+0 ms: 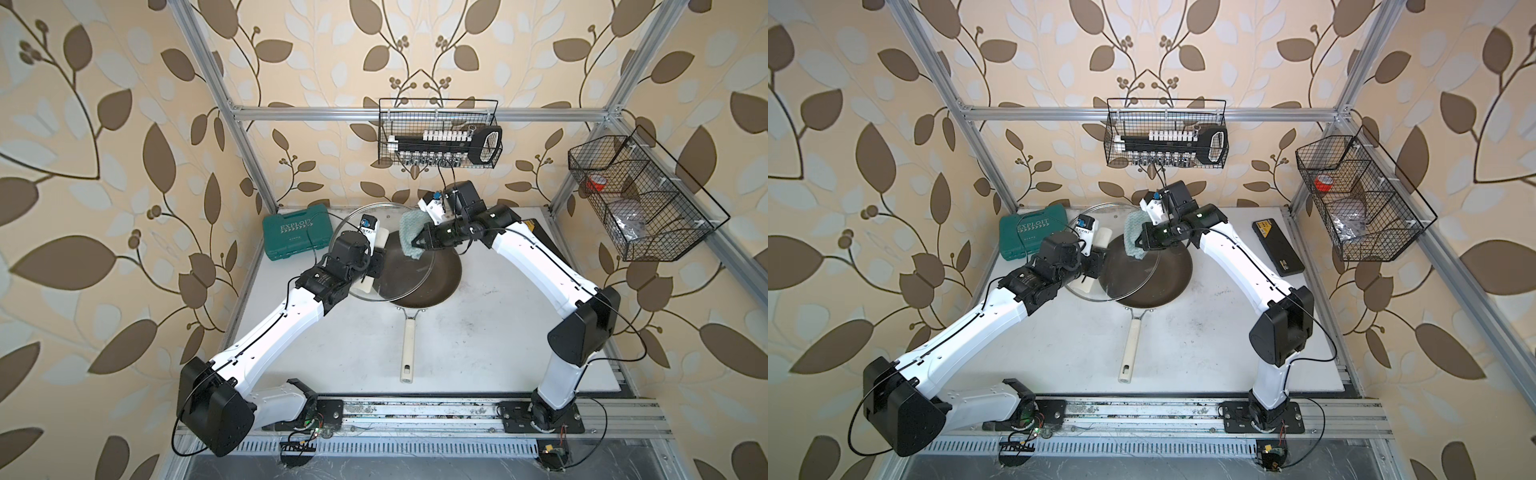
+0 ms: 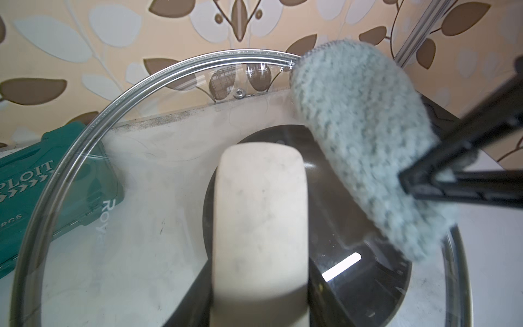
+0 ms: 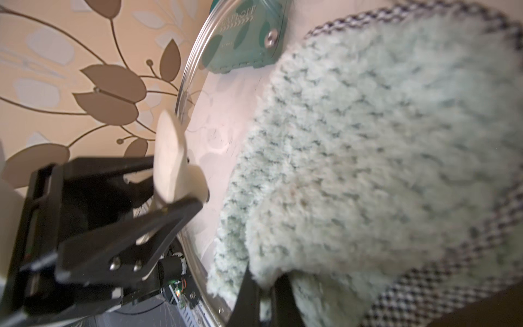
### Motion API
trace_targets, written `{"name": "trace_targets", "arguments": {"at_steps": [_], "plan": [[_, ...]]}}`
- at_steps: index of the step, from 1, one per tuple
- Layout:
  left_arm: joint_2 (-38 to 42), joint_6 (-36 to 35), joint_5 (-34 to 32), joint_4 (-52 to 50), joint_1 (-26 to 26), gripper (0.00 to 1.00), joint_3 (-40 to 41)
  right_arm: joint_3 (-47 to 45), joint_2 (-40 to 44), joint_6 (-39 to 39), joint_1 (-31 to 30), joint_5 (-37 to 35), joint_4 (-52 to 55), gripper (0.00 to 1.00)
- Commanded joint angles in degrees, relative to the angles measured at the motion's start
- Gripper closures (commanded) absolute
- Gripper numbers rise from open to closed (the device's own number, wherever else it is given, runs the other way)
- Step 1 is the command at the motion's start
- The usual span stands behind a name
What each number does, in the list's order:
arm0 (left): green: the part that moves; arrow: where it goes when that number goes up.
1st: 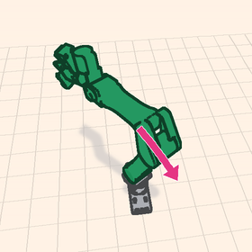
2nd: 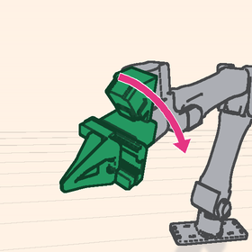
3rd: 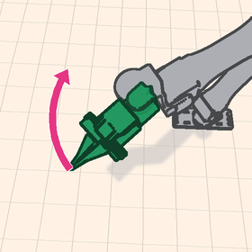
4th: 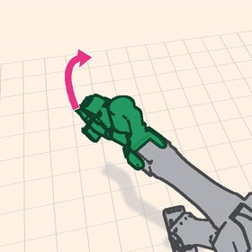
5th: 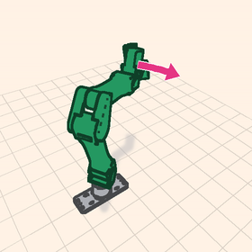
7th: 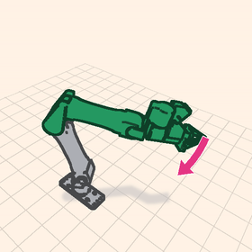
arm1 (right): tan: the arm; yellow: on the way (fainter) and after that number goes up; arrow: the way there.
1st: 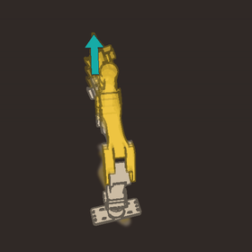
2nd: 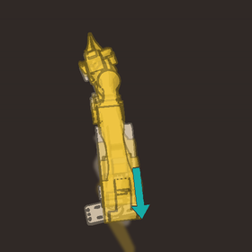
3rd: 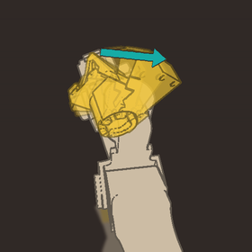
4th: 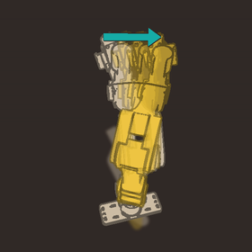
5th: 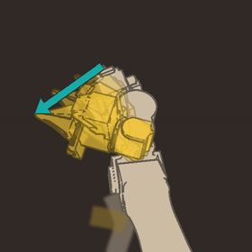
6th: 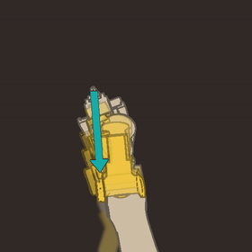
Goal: Wipe the pot lid with a cloth
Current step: Wipe the pot lid.
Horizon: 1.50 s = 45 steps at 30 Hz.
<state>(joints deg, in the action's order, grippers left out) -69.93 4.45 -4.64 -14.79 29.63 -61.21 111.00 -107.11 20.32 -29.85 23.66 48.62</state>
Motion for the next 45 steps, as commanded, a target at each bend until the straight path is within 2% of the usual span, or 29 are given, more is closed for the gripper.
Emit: {"name": "trace_targets", "arguments": {"at_steps": [1, 8, 13, 15, 20, 26, 35, 45], "plan": [[4.99, 0.18, 5.37, 15.84, 0.34, 1.00, -6.44, 7.25, -6.16, -1.67, -0.37, -0.88, 3.94, 1.00], [4.98, 0.47, 7.63, 16.11, 0.77, 1.00, -6.04, 23.00, -16.62, 0.74, -0.32, -0.41, 6.98, 1.00], [5.15, 0.21, 6.19, 15.31, 0.78, 1.00, -6.45, 25.53, -18.20, 1.60, -0.36, 0.23, 7.55, 1.00], [5.24, 0.34, 4.25, 14.72, 0.78, 1.00, -6.51, 22.84, -16.61, 1.38, -0.39, -0.18, 7.04, 1.00], [6.09, 1.58, -3.48, 14.46, 0.72, 1.00, -6.01, 8.22, -8.01, 0.97, -0.28, -0.56, 2.38, 1.00], [7.03, 2.80, -6.08, 24.10, 0.78, 1.00, -0.80, -6.94, 1.98, 0.45, -1.36, -0.36, -1.42, 1.00], [3.17, 10.46, -10.89, 29.55, 0.84, 1.00, -0.22, -15.30, 7.79, 0.78, -6.99, -2.45, -2.33, 1.00], [1.60, 19.66, -19.83, 24.99, 1.43, 1.00, -3.64, -21.06, 7.17, 4.86, -12.53, -3.34, -9.13, 1.00]]}}
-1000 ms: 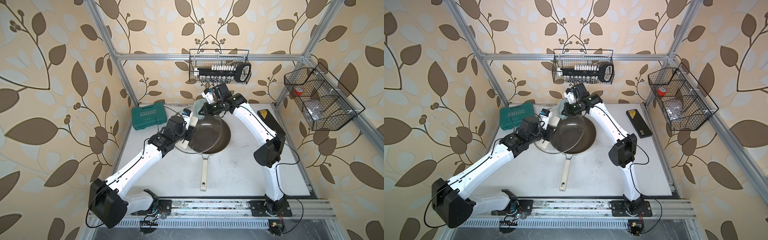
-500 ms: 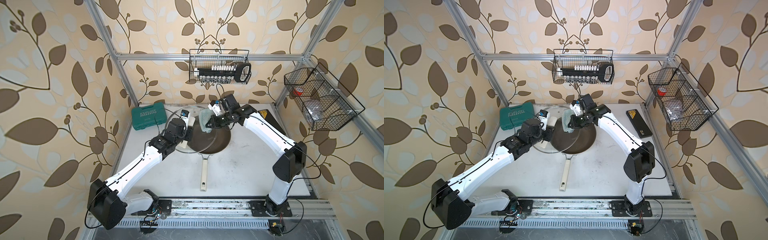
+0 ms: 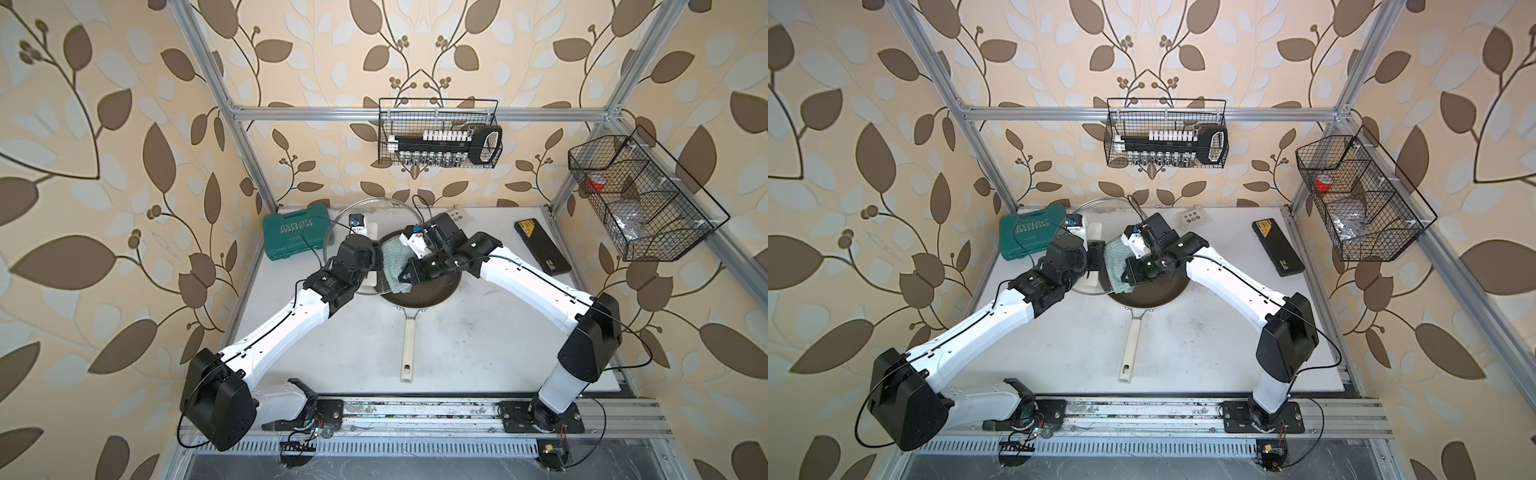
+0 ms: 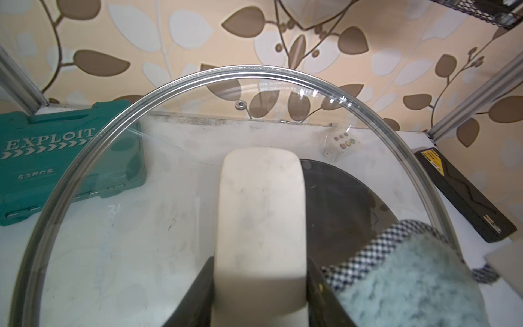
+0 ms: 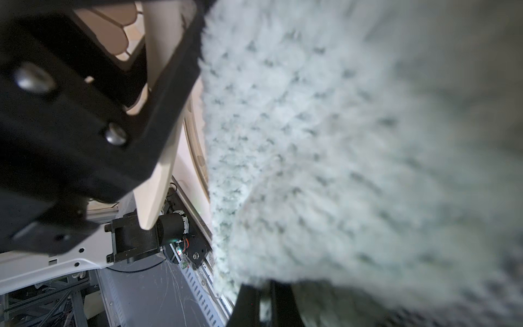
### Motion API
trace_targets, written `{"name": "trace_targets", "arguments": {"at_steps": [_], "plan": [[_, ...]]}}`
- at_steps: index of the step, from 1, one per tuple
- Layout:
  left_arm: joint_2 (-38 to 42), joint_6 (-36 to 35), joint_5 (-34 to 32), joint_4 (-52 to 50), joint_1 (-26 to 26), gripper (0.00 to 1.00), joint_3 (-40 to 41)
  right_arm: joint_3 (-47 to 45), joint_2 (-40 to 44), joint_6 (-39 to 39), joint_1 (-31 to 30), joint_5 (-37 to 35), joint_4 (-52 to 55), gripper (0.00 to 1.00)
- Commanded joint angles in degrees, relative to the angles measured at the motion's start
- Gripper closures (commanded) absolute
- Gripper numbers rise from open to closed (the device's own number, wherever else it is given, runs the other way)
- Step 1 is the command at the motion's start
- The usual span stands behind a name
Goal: Wipe the pot lid with a cloth
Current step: Wipe the pot lid.
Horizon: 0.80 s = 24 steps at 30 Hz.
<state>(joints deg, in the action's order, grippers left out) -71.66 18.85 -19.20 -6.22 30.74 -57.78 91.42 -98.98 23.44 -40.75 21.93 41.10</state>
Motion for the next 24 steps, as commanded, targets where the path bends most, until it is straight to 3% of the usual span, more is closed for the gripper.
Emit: {"name": "trace_targets", "arguments": {"at_steps": [1, 8, 17, 24], "plan": [[3.28, 5.32, -5.38, 16.41, 0.34, 1.00, -7.08, -1.82, -1.23, 2.22, -2.17, -1.48, -2.32, 1.00], [3.57, 5.98, -6.43, 15.56, 0.29, 1.00, -7.01, -8.34, 1.61, 5.77, -4.44, -0.14, -7.18, 1.00], [2.18, 7.89, -5.02, 10.13, 0.30, 1.00, -9.34, -19.74, 17.08, 5.91, -4.19, -5.63, -3.68, 1.00], [-3.02, 9.87, 1.40, 6.06, 0.35, 1.00, -13.24, -22.88, 28.96, 1.66, 5.20, -6.82, 6.03, 1.00]]}}
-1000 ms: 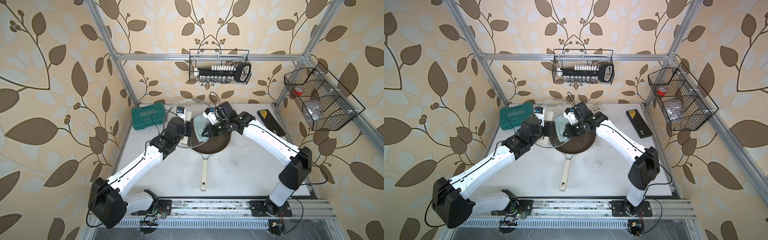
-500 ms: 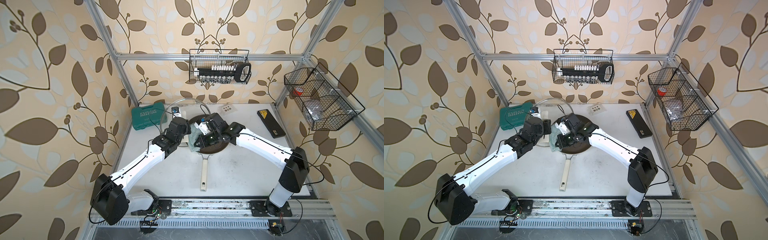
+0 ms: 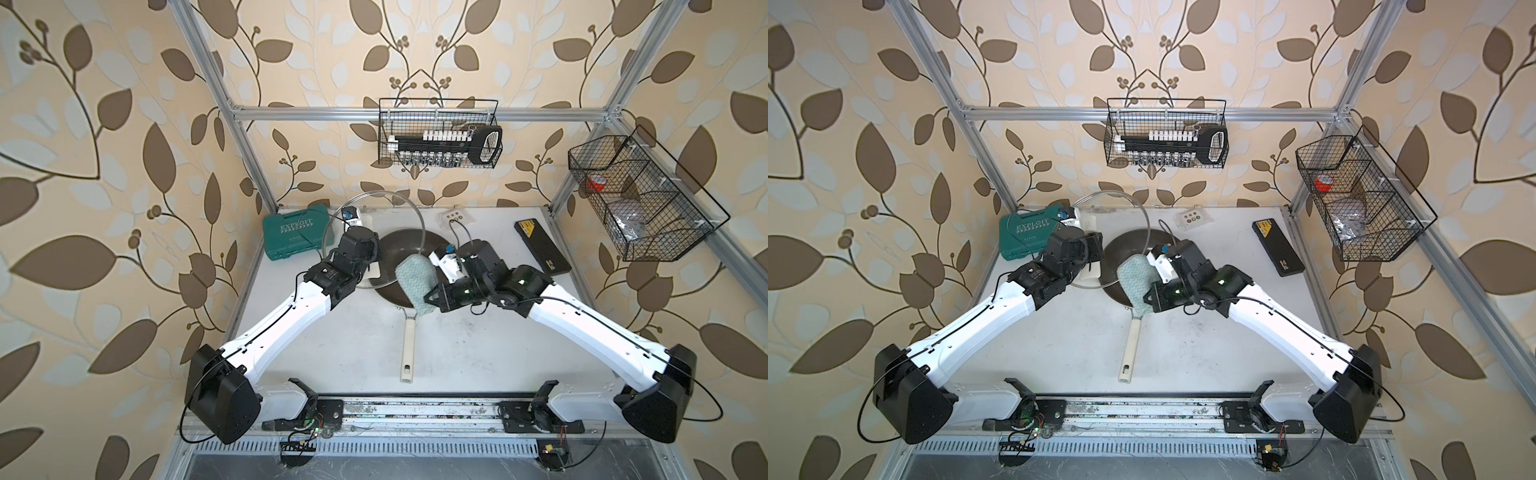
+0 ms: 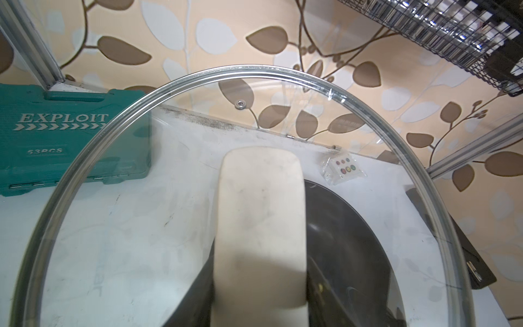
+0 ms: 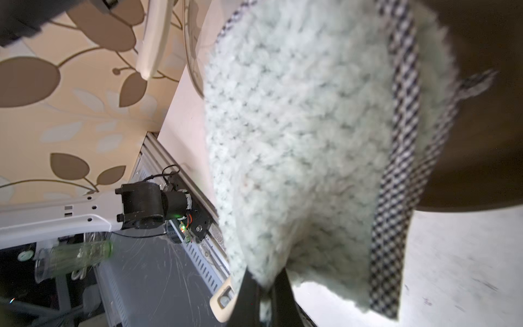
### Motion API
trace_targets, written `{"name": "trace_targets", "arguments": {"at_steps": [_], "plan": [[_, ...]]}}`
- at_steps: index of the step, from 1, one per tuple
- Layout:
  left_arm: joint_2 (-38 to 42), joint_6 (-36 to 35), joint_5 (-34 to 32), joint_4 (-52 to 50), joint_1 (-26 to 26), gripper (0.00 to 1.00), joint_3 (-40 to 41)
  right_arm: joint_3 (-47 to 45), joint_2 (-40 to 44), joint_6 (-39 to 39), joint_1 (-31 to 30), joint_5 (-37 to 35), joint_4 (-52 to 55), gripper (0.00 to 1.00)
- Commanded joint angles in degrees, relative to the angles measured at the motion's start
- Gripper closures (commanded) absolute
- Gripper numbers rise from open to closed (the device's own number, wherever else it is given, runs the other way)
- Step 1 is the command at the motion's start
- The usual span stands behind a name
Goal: Wipe the pot lid with a cloth
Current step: Wipe the pot lid, then place the cleaning item at the center of the board.
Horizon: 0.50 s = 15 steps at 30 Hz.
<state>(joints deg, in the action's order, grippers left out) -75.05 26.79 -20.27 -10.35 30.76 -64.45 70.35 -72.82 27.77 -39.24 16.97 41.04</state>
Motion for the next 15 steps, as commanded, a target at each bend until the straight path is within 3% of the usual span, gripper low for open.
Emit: {"name": "trace_targets", "arguments": {"at_steps": [1, 9, 15], "plan": [[-0.48, 2.26, 3.18, 9.80, 0.35, 1.00, -7.13, -1.90, 4.13, -3.54, 5.81, -1.60, 7.26, 1.00], [-9.32, 4.62, 8.49, 7.63, 0.68, 1.00, -11.70, -0.36, 6.15, -16.19, 26.20, -1.49, 17.64, 1.00], [-13.02, 1.84, 7.30, 7.54, 2.36, 1.00, -14.08, -2.42, 1.76, -20.57, 31.76, -7.17, 17.14, 1.00]]}}
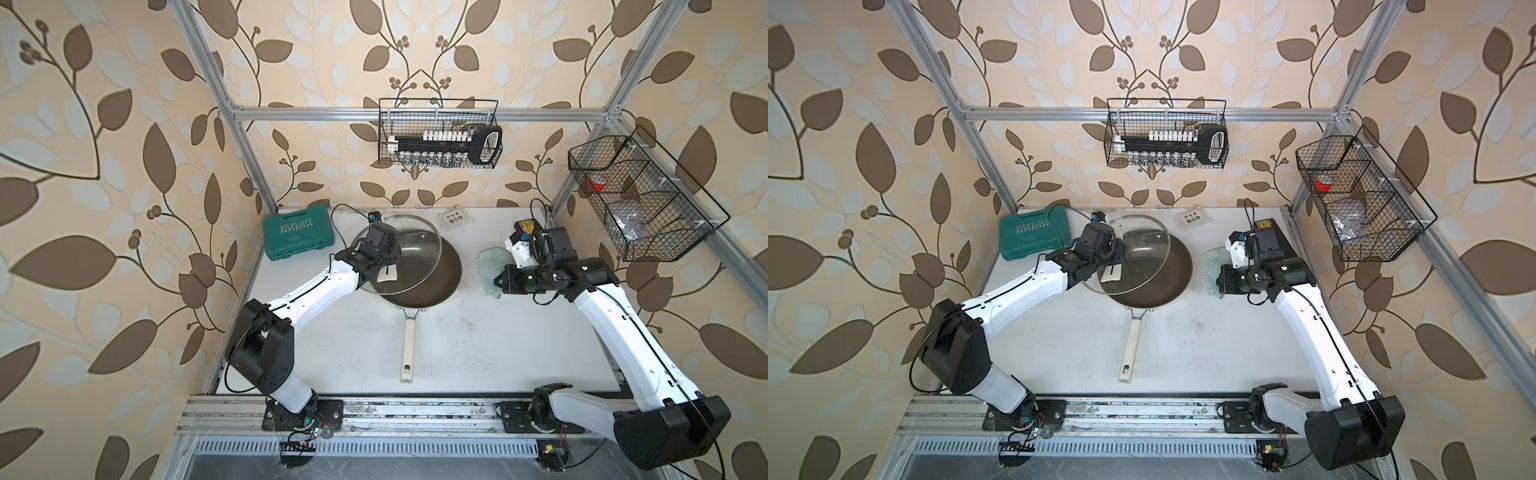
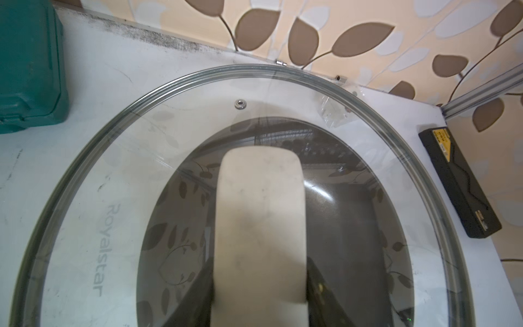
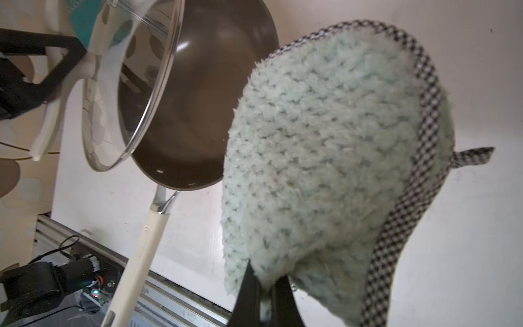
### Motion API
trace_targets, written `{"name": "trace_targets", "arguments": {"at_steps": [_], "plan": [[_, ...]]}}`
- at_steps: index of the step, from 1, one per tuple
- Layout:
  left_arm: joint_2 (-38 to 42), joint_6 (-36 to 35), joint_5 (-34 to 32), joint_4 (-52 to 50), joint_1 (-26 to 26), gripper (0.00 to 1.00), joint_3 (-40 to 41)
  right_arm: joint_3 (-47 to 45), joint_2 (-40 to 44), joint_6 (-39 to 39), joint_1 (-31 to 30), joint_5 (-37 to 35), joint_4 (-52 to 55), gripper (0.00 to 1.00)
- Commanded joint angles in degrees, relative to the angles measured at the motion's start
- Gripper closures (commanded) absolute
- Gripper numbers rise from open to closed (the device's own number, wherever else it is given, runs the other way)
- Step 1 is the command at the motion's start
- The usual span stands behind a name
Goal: Wipe the pot lid with a cloth
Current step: Place the cleaning item at the center of the board.
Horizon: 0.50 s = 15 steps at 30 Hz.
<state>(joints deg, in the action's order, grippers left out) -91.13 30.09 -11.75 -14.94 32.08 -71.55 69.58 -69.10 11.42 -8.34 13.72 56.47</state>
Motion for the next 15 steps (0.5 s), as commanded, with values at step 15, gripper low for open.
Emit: {"name": "trace_targets", "arguments": {"at_steps": [15], "plan": [[-1.21, -10.23, -5.81, 13.56, 5.50, 1.00, -10.14, -19.42, -15.26, 5.09, 2.15, -9.49, -22.04, 1.00]]}}
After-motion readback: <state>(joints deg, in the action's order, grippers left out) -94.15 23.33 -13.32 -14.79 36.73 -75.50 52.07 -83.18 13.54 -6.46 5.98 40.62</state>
